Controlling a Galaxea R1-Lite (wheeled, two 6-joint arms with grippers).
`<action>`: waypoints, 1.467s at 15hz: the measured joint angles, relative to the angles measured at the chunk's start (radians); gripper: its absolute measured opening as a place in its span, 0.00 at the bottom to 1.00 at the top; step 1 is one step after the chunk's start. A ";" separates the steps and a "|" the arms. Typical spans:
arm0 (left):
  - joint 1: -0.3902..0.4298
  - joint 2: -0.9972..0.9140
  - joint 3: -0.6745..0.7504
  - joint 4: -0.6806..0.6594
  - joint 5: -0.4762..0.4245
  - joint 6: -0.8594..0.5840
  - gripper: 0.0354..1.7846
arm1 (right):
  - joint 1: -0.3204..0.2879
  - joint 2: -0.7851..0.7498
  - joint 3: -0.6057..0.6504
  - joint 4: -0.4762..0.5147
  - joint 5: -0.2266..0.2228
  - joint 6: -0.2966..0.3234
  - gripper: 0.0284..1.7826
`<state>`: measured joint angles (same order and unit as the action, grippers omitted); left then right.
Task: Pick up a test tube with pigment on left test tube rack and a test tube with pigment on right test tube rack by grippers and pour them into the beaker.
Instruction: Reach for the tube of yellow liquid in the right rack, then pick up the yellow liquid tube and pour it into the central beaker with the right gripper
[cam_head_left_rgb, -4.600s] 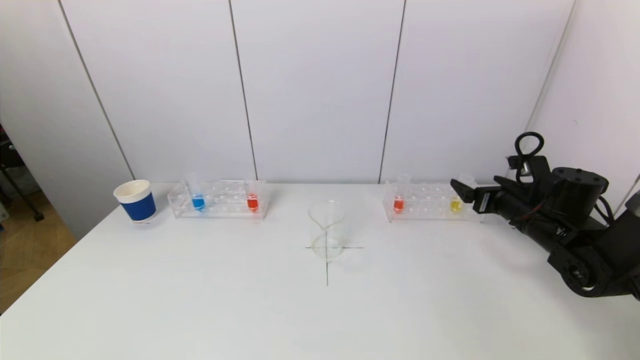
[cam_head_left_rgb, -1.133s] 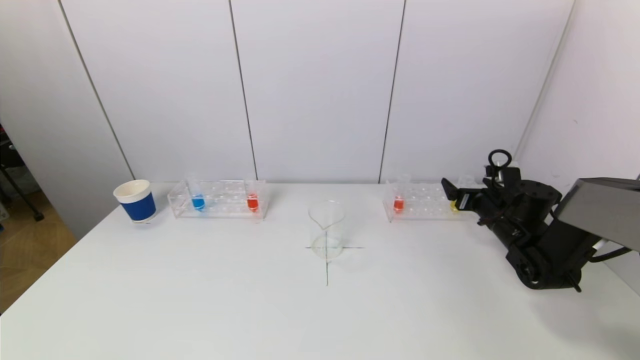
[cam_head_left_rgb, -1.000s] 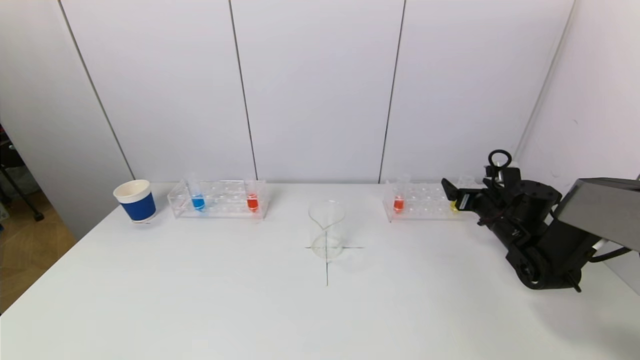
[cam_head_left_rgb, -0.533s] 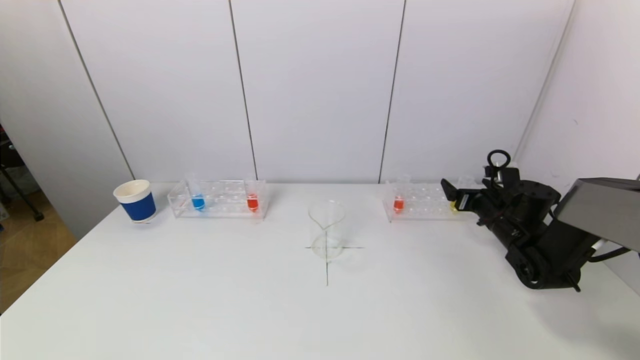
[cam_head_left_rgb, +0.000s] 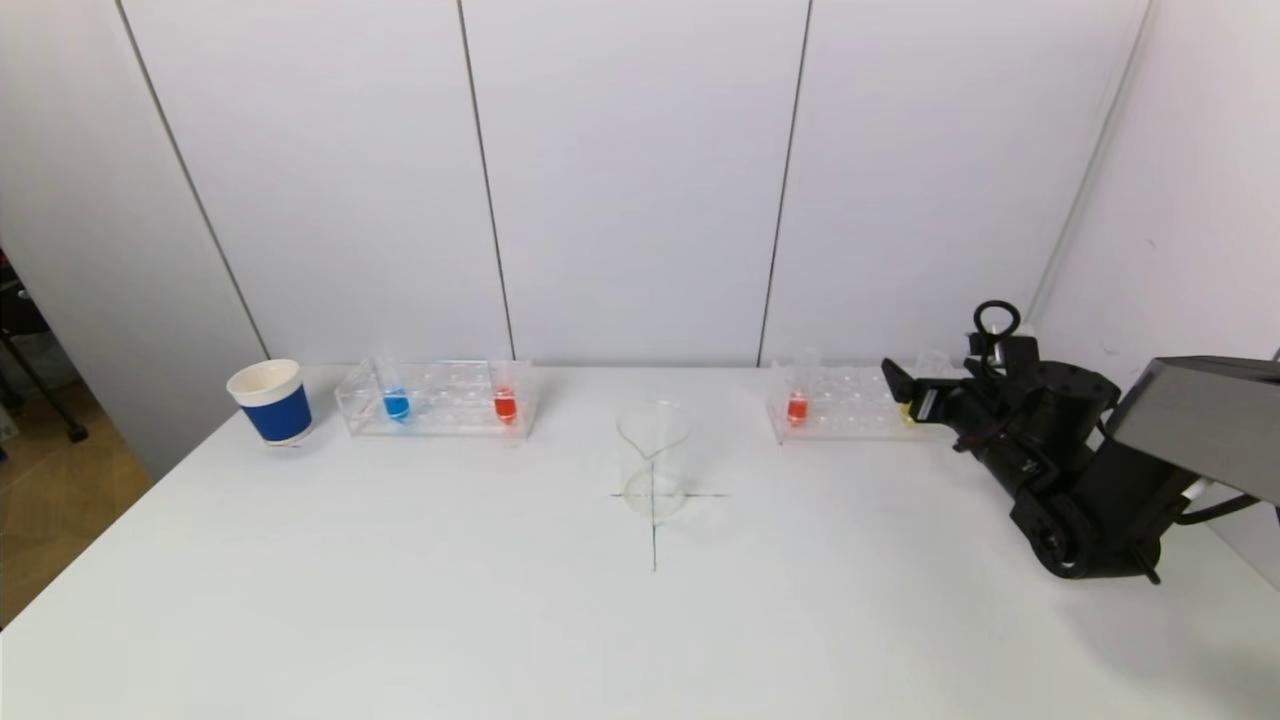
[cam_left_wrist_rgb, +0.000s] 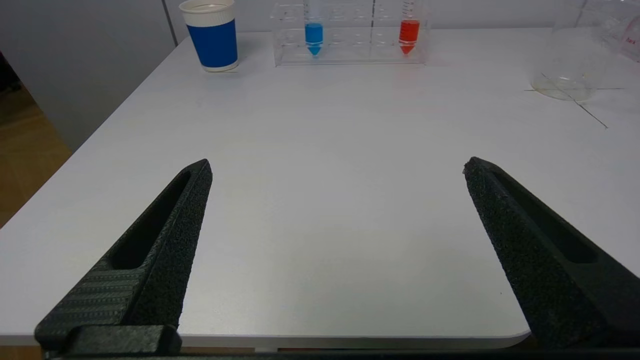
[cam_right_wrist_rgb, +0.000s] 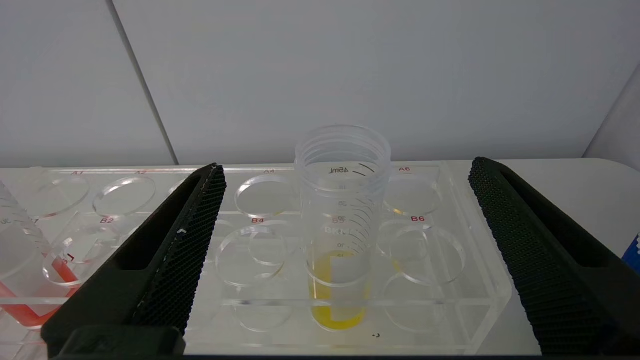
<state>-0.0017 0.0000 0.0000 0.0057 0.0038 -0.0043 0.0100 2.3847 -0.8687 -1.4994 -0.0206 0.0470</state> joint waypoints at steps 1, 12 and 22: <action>0.000 0.000 0.000 0.000 0.000 0.000 0.99 | -0.001 0.000 0.000 0.000 -0.007 0.000 0.99; 0.000 0.000 0.000 0.000 0.001 0.000 0.99 | -0.002 0.000 -0.006 0.000 -0.010 0.001 0.26; 0.000 0.000 0.000 0.000 0.000 0.000 0.99 | -0.004 -0.001 -0.006 0.000 -0.013 0.001 0.25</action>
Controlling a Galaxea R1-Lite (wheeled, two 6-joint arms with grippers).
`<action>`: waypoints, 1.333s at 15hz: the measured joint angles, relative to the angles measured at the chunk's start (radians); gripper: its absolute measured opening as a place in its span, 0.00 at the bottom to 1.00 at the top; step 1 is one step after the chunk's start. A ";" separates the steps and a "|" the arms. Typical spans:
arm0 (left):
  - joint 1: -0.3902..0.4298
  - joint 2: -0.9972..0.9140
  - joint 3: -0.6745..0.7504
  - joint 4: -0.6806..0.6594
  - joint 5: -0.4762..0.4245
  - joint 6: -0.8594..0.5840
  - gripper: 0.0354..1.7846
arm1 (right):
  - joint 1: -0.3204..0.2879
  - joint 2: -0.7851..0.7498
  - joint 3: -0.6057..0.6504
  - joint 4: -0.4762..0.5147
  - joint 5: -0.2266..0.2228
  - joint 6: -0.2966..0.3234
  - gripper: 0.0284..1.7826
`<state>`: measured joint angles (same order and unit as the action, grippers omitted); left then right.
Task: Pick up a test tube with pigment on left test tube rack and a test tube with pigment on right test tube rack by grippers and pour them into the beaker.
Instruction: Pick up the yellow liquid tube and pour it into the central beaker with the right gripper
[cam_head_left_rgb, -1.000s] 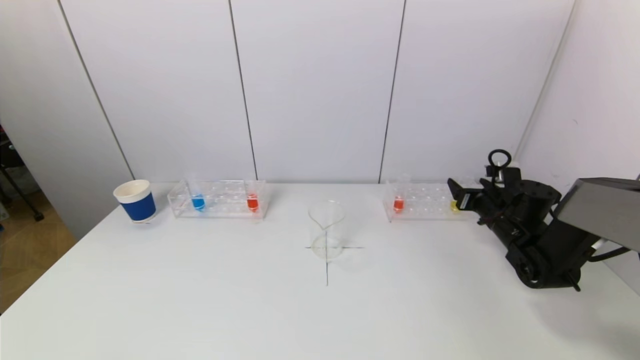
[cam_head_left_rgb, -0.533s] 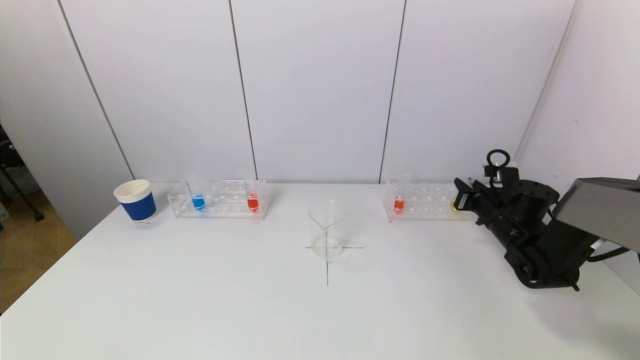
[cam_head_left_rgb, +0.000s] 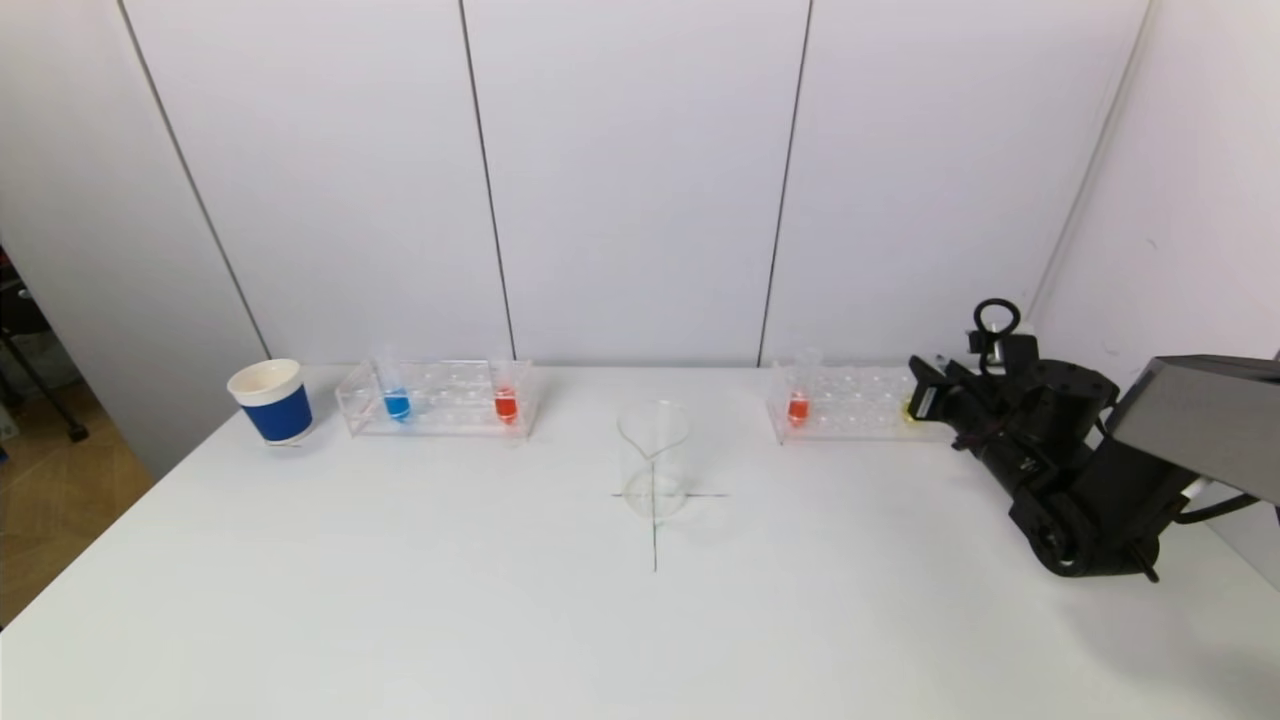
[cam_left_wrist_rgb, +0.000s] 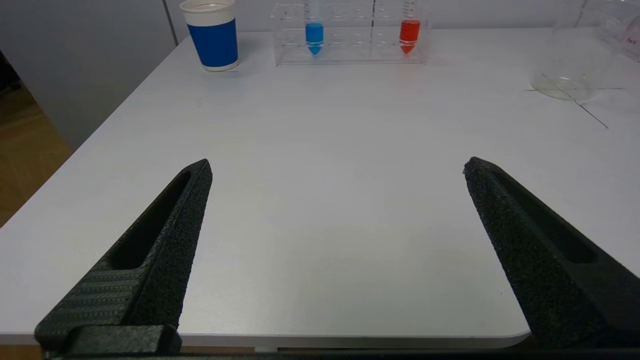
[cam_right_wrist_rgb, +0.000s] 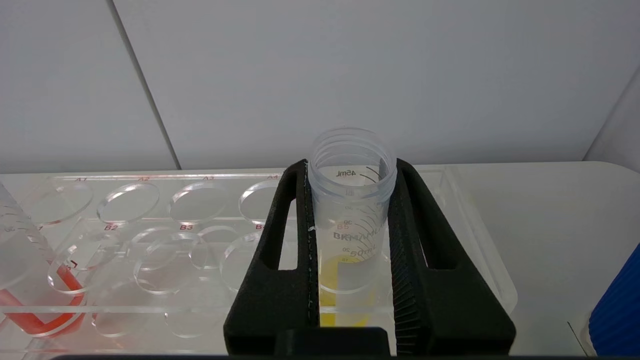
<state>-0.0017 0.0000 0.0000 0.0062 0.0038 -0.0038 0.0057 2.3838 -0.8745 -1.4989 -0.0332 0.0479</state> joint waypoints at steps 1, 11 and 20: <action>0.000 0.000 0.000 0.000 0.000 0.000 0.99 | 0.000 0.000 0.000 0.000 0.000 0.000 0.25; 0.000 0.000 0.000 0.000 0.000 0.000 0.99 | -0.007 -0.065 0.001 0.036 0.001 -0.002 0.25; 0.000 0.000 0.000 0.000 0.000 0.000 0.99 | -0.007 -0.147 -0.019 0.088 0.000 -0.004 0.25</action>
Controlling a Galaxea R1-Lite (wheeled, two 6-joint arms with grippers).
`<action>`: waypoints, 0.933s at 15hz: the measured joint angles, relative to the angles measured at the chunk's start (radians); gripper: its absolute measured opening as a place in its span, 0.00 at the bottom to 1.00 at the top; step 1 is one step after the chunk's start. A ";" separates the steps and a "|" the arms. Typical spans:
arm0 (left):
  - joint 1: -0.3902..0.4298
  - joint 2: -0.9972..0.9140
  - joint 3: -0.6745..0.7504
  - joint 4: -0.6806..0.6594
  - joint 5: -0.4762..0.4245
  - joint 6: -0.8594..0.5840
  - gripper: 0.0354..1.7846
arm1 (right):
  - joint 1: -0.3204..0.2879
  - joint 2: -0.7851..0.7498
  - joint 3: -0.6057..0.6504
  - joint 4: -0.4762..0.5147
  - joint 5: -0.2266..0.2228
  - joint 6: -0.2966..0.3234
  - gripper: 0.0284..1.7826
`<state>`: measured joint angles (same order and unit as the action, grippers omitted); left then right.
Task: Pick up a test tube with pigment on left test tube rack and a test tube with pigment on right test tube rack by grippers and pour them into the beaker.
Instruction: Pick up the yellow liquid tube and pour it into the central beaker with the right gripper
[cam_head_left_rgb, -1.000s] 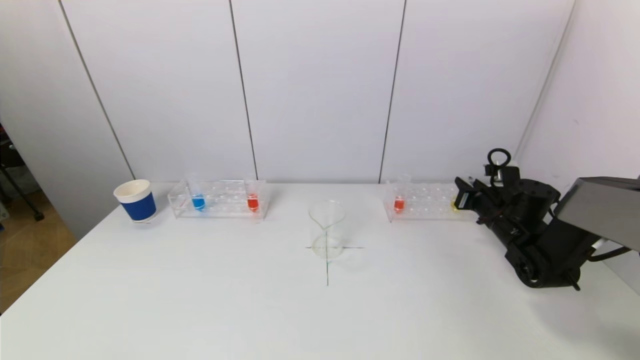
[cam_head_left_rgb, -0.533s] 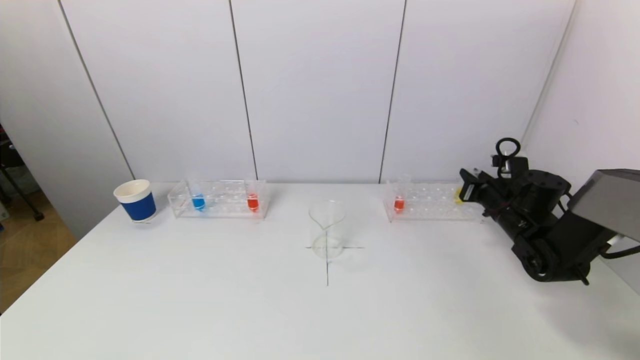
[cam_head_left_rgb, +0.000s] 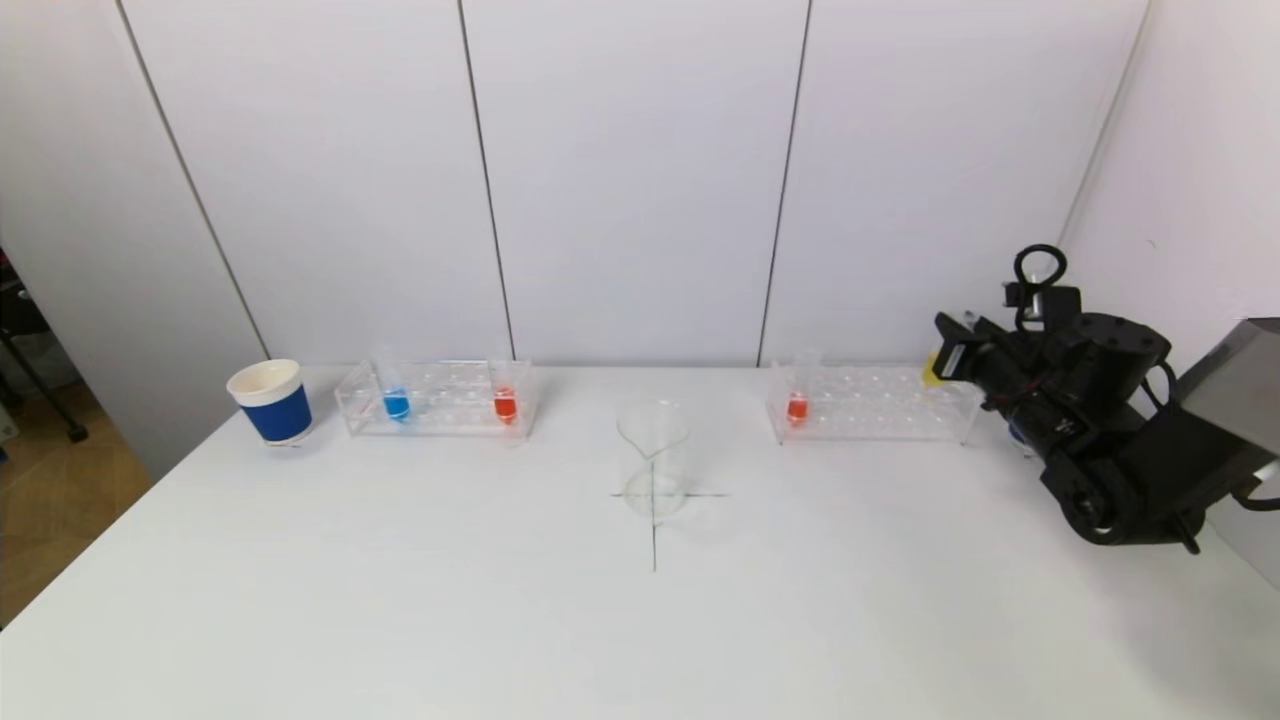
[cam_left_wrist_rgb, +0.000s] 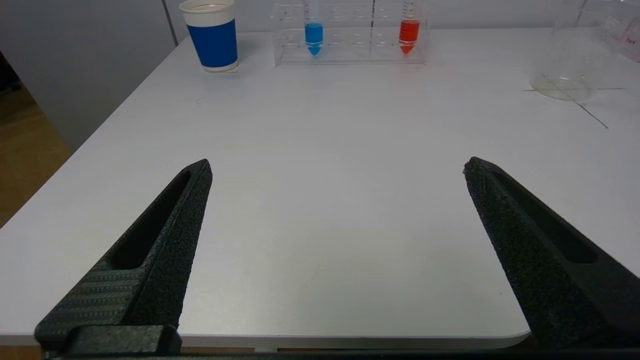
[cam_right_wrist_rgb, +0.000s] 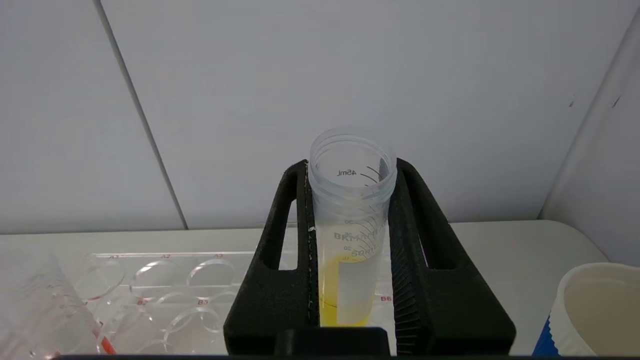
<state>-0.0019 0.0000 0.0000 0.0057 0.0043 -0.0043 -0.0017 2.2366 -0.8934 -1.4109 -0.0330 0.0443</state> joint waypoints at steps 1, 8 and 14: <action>0.000 0.000 0.000 0.000 0.000 0.000 0.99 | 0.000 -0.006 -0.005 0.005 0.001 0.001 0.25; 0.000 0.000 0.000 0.000 0.000 0.000 0.99 | 0.011 -0.117 -0.044 0.139 0.015 -0.001 0.25; 0.000 0.000 0.000 0.000 0.000 0.000 0.99 | 0.037 -0.253 -0.147 0.374 0.093 -0.041 0.25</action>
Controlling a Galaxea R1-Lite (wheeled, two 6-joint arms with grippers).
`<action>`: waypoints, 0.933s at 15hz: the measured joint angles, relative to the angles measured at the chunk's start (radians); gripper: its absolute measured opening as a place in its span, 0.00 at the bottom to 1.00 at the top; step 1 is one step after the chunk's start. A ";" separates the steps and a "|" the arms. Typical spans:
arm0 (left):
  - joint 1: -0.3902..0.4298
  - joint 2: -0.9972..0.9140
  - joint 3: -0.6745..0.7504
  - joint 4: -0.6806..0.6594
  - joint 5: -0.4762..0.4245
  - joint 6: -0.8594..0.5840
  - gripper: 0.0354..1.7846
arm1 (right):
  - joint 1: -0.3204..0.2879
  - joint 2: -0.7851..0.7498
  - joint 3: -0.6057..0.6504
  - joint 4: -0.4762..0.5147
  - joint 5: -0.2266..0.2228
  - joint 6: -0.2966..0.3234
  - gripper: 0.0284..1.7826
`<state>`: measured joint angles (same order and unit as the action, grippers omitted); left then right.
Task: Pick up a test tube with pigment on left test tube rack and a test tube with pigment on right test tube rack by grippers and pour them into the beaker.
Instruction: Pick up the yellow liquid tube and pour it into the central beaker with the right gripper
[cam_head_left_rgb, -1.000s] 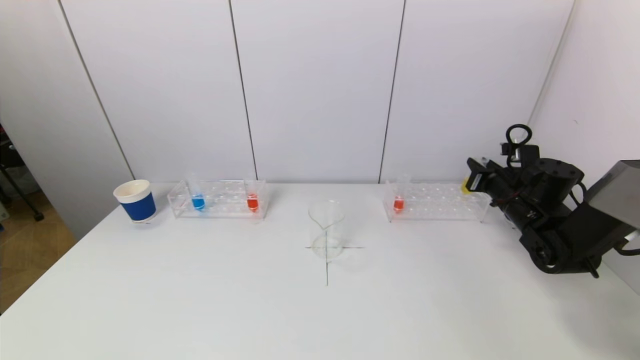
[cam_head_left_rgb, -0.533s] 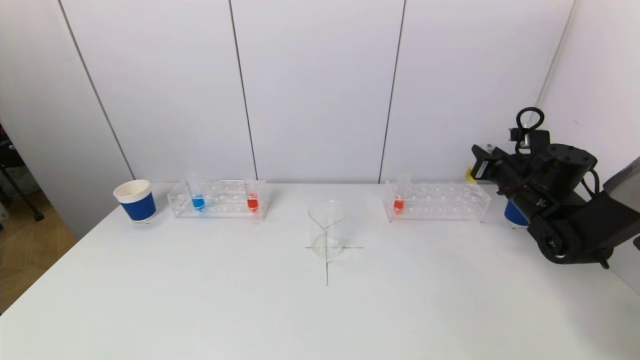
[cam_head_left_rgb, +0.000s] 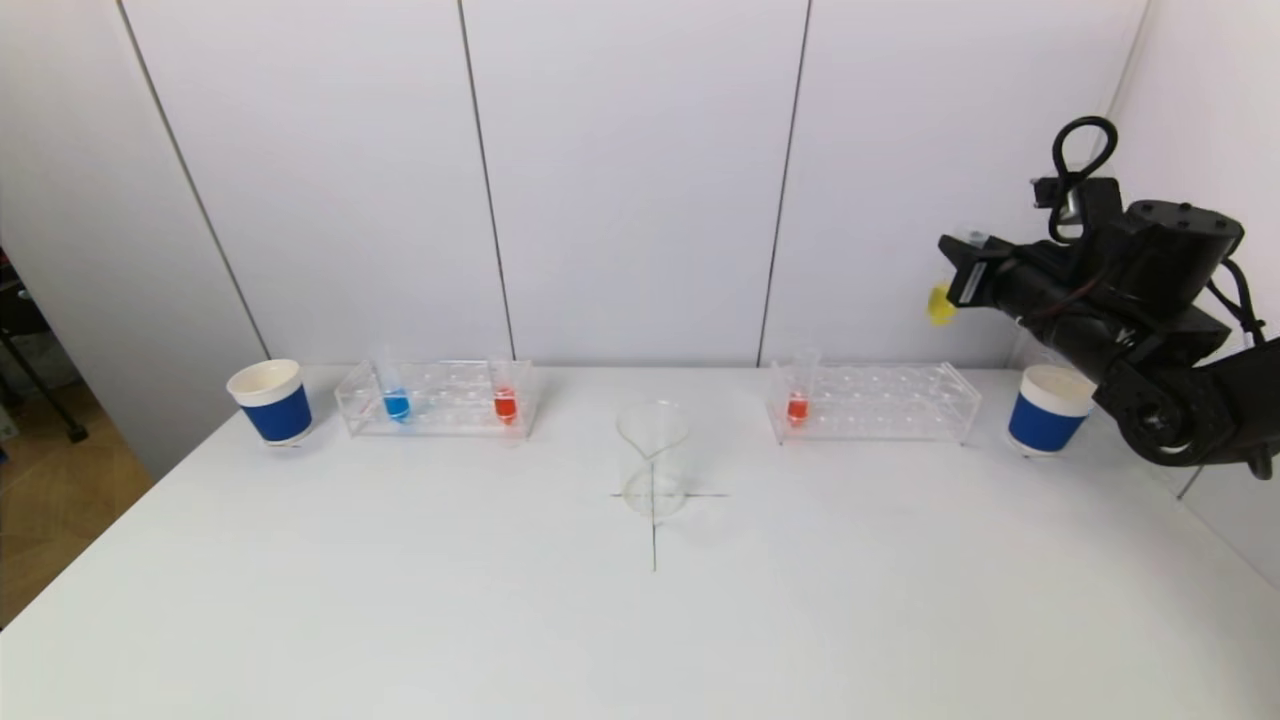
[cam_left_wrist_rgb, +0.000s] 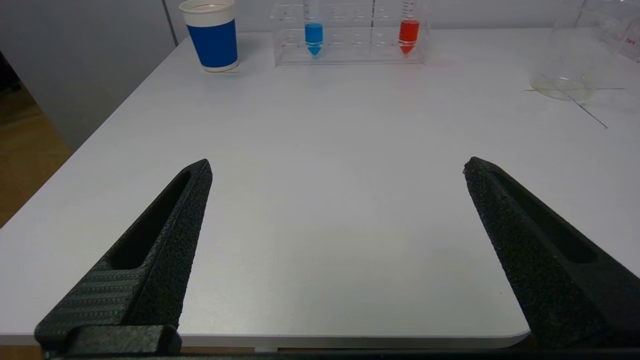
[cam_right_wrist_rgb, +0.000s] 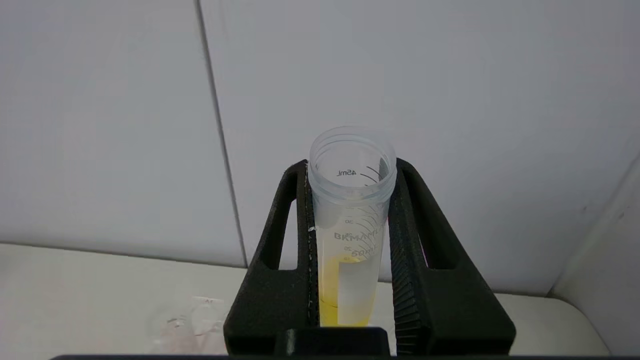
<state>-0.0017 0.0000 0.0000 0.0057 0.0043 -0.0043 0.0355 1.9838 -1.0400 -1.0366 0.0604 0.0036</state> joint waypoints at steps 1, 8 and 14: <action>0.000 0.000 0.000 0.000 0.000 0.000 0.99 | 0.003 -0.014 -0.011 0.011 0.014 -0.018 0.25; 0.000 0.000 0.000 0.000 0.000 0.000 0.99 | 0.075 -0.097 -0.020 0.008 0.137 -0.160 0.25; 0.000 0.000 0.000 0.000 0.000 0.000 0.99 | 0.191 -0.118 -0.016 0.007 0.227 -0.214 0.25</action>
<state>-0.0017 0.0000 0.0000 0.0057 0.0038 -0.0038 0.2264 1.8662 -1.0560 -1.0300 0.2870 -0.2102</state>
